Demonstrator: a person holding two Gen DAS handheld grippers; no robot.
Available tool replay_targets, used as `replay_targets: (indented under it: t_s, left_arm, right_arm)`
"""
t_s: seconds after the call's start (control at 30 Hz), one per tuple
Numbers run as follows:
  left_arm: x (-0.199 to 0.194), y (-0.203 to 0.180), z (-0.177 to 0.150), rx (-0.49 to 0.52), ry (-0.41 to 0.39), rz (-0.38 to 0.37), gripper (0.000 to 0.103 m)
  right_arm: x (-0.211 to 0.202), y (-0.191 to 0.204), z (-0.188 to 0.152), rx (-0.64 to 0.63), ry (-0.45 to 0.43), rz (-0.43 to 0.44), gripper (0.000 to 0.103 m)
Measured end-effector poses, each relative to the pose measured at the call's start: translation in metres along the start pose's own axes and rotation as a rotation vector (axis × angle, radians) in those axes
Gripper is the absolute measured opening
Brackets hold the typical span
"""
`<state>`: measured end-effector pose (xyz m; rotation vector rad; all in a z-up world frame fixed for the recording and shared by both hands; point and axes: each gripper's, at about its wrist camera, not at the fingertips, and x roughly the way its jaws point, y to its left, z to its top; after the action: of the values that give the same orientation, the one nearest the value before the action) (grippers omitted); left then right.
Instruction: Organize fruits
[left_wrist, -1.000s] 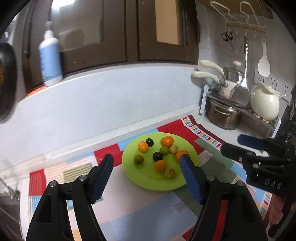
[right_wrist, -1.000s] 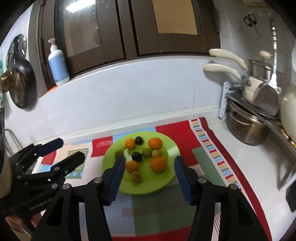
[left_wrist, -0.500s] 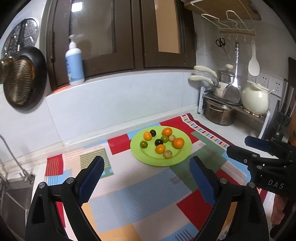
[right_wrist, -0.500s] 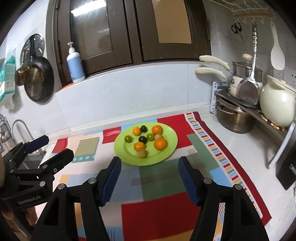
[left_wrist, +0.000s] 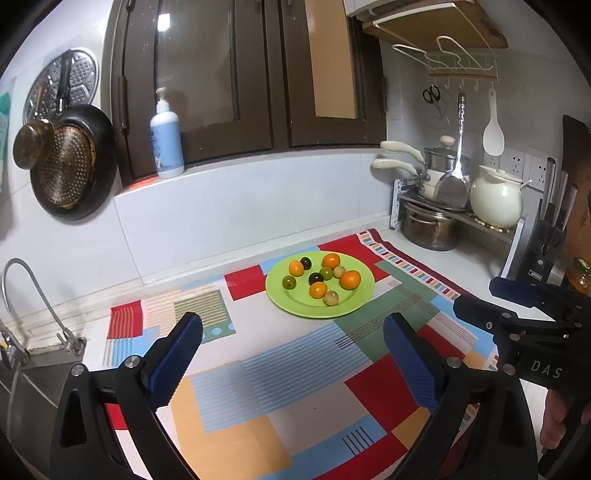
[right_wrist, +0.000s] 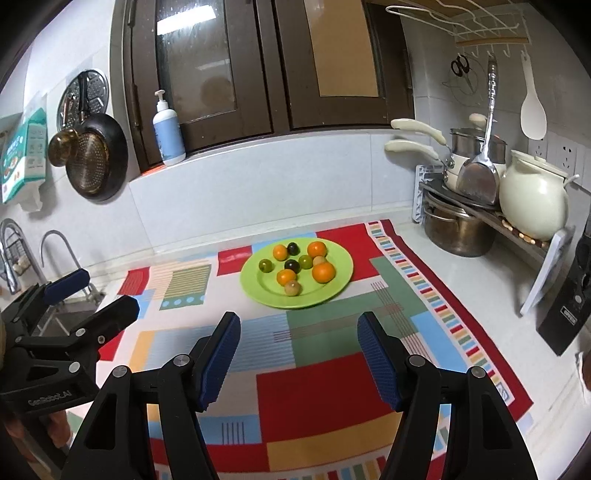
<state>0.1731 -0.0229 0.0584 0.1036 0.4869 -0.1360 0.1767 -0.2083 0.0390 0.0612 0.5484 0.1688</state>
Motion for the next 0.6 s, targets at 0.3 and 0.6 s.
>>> replay_targets:
  t_s: [0.3, 0.6]
  left_arm:
    - [-0.016, -0.001, -0.007, -0.013, 0.0, 0.031, 0.103]
    - [-0.027, 0.0, -0.013, -0.035, -0.01, 0.04, 0.103]
  right_arm:
    - [-0.017, 0.001, -0.008, -0.003, -0.004, -0.001, 0.067]
    - [-0.026, 0.002, -0.014, -0.014, -0.005, -0.002, 0.067]
